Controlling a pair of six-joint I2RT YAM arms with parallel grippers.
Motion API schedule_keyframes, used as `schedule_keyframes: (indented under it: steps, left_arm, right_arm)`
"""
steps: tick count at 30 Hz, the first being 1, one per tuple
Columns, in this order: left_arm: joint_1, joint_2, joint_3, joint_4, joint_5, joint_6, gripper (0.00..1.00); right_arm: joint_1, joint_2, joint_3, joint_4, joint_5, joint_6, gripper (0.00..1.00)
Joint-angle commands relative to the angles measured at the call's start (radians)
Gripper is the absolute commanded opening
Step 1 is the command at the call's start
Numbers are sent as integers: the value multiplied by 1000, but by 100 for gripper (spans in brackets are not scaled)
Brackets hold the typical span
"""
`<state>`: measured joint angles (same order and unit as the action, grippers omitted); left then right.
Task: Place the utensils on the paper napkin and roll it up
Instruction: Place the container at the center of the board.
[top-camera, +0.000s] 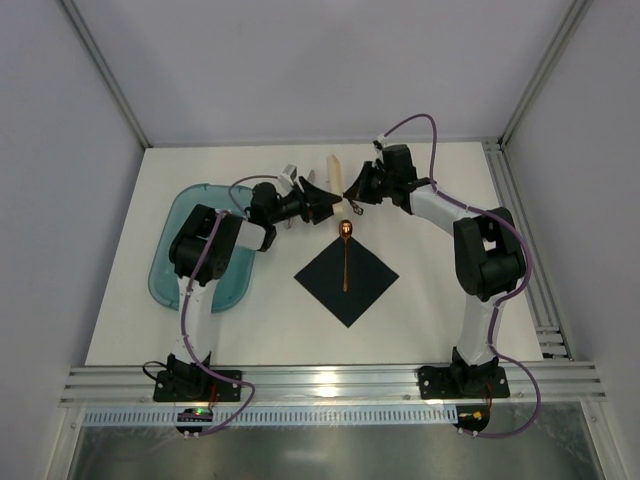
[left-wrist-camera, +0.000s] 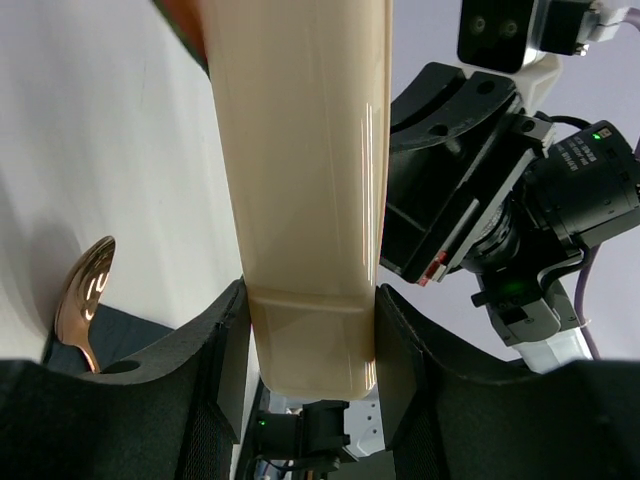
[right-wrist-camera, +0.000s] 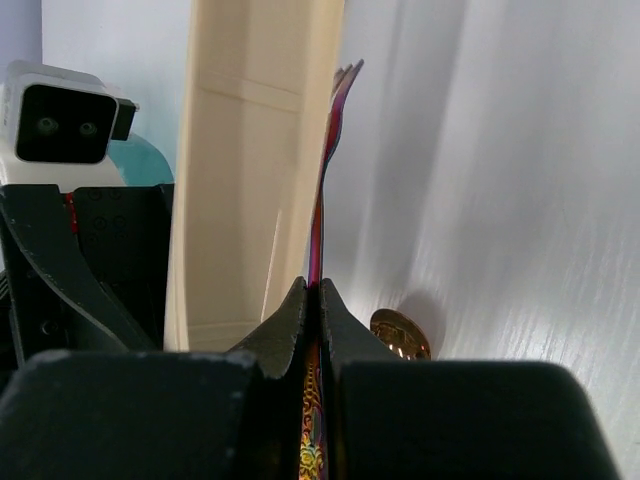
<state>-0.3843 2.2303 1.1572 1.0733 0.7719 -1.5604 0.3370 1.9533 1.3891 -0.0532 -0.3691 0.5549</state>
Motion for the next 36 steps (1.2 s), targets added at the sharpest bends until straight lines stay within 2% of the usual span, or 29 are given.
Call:
schedule_keyframes:
  steps: [1,6,17,22,29,34,36]
  left_arm:
    - [-16,-17,19,-78,1,43,49]
    - [-21,-31,35,-99,1,51,54]
    - [-22,-87,59,-305,-40,151,59]
    - [-24,-129,65,-467,-85,235,64]
    - [-24,-185,114,-694,-157,324,63]
    - [-24,-273,134,-941,-287,424,64]
    - [-22,-296,131,-980,-324,445,64]
  right_arm:
    - [2,-24,19,72,-27,-6,4]
    - [2,-34,4,78,-25,-7,4]
    - [-7,-42,-9,76,-25,-16,4]
    - [-10,-37,-4,67,-25,-19,4]
    - [-12,-37,-16,70,-28,-23,4]
    - [-10,-28,-19,85,-50,-6,4]
    - [-10,-19,-21,96,-59,2,4]
